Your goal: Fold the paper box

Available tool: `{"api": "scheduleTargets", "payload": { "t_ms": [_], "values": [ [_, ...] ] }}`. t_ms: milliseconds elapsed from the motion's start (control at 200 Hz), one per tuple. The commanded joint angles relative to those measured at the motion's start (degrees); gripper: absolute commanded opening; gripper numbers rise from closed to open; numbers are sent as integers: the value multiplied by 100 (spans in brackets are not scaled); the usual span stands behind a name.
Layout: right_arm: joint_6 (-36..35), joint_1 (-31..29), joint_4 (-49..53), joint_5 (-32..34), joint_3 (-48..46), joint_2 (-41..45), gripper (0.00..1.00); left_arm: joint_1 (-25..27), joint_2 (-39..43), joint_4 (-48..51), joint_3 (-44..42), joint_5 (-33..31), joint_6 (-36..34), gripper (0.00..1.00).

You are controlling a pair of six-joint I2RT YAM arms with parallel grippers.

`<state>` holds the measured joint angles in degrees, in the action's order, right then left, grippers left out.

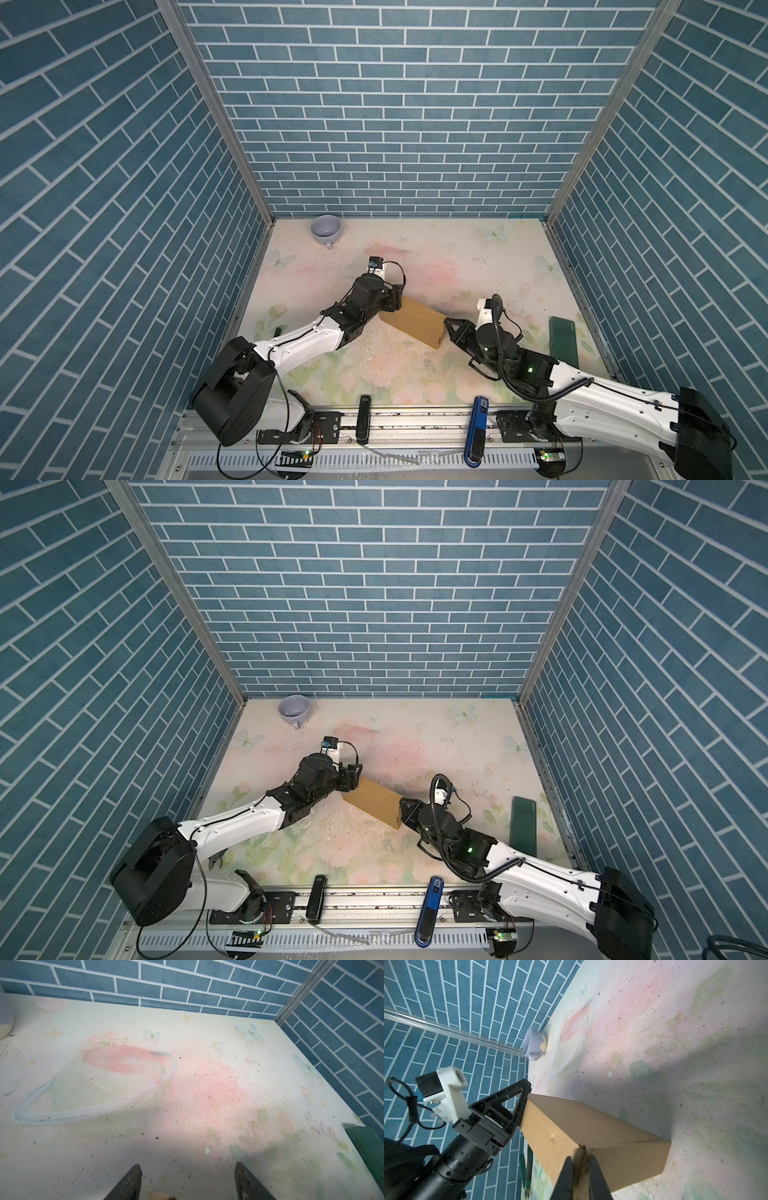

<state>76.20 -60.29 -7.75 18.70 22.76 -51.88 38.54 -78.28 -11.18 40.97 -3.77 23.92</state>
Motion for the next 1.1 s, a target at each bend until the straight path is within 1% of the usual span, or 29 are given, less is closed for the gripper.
{"api": "scheduleTargets", "payload": {
  "t_ms": [0, 175, 300, 475, 620, 885, 1095],
  "values": [
    [-29, 28, 680, -7, -195, -165, 15, 36, 104, 1405, 207, 477, -316, 73],
    [-65, 33, 805, 71, -102, -183, 15, -136, 454, 2046, 613, 929, -553, 76],
    [-138, 45, 914, 99, 12, -202, 15, -293, 705, 2364, 719, 1079, -684, 76],
    [-188, 54, 1011, 97, 103, -264, 15, -580, 1280, 2647, 532, 1207, -740, 75],
    [-227, 57, 1056, 73, 169, -314, 15, -828, 1735, 2585, 215, 1441, -688, 75],
    [-317, 53, 1093, 11, 281, -452, 14, -952, 1568, 2201, -79, 1629, -543, 71],
    [-324, 45, 1130, 26, 290, -455, 14, -966, 1296, 2071, -359, 1516, -504, 69]
  ]
}}
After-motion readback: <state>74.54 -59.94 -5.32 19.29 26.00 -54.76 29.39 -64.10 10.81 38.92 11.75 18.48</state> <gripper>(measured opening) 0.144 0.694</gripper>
